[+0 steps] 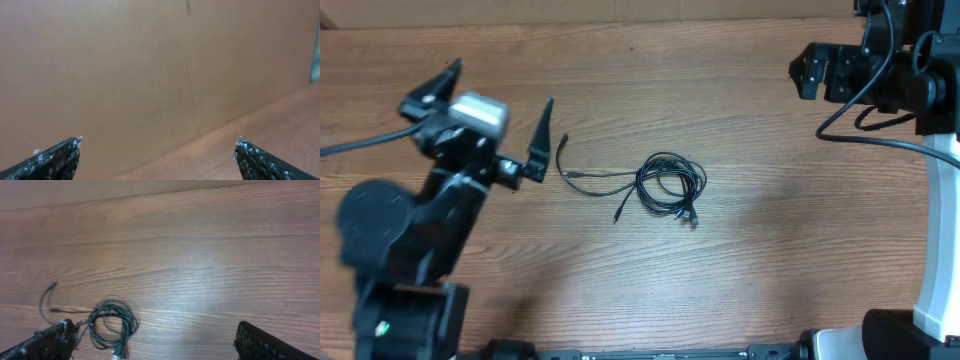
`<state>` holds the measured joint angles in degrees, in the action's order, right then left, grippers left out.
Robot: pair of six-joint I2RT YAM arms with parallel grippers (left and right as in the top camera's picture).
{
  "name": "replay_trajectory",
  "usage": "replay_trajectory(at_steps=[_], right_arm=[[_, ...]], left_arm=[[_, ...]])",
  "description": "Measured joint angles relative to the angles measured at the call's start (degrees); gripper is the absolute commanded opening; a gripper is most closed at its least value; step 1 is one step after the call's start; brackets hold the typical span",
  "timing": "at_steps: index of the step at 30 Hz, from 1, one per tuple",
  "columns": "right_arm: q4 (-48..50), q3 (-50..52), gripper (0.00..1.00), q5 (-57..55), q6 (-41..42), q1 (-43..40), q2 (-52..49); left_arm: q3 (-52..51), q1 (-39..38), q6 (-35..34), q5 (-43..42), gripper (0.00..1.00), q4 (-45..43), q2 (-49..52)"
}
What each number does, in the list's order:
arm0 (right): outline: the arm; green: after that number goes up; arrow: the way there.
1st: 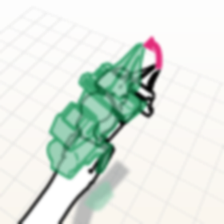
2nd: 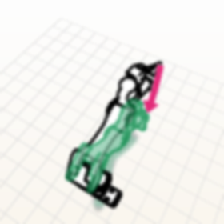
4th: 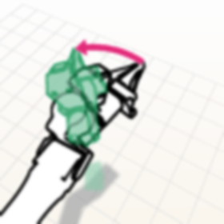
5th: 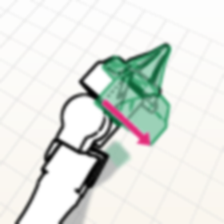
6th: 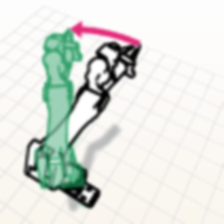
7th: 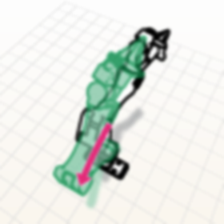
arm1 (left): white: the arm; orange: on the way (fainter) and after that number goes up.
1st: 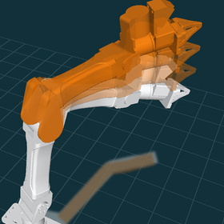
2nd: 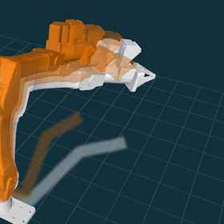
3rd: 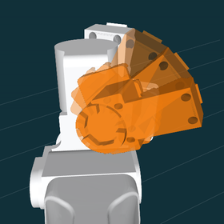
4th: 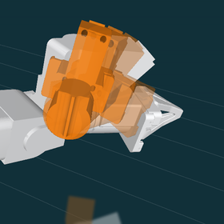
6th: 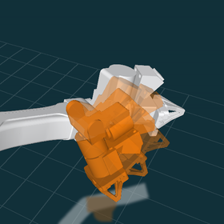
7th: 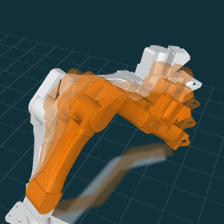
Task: Untangle cables
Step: 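Lift the left arm and swing it forward toward the cable, then lower the left gripper over the black cable coil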
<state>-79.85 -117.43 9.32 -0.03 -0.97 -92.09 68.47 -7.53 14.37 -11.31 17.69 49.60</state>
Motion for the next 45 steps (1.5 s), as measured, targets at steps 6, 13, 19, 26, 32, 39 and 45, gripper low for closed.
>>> replay_trajectory(at_steps=[6, 13, 19, 26, 32, 39, 45], right_arm=[[-0.57, 0.0, 1.0, -2.19, 0.0, 0.0, 0.0], [-0.74, 0.0, 1.0, -2.56, -0.02, 0.0, 0.0], [-0.83, 0.0, 1.0, -2.73, -0.04, 0.0, 0.0], [-0.74, 0.0, 1.0, -2.73, -0.02, 0.0, 0.0], [-0.85, 0.0, 1.0, -2.29, 0.04, 0.0, 0.0], [-2.1, 0.0, 1.0, -0.55, 0.02, 0.0, 0.0], [-2.08, 0.0, 1.0, 0.61, 0.04, 0.0, 0.0]], left_arm=[[-6.93, 0.0, 0.7, -1.99, 1.0, -12.72, 5.2], [-8.0, -4.37, 1.07, -7.5, 1.0, -24.02, 17.35], [-8.09, -5.53, -4.0, -19.91, 1.0, -31.1, 30.27], [-8.52, -5.51, -12.68, -27.71, 1.0, -30.56, 41.13], [-8.55, -5.53, -16.33, -37.53, 1.0, -25.9, 41.97], [-8.68, -5.46, -24.0, -41.27, 1.0, -11.32, 41.99], [-8.72, -5.49, -27.96, -42.16, 1.0, -7.96, 41.99]])
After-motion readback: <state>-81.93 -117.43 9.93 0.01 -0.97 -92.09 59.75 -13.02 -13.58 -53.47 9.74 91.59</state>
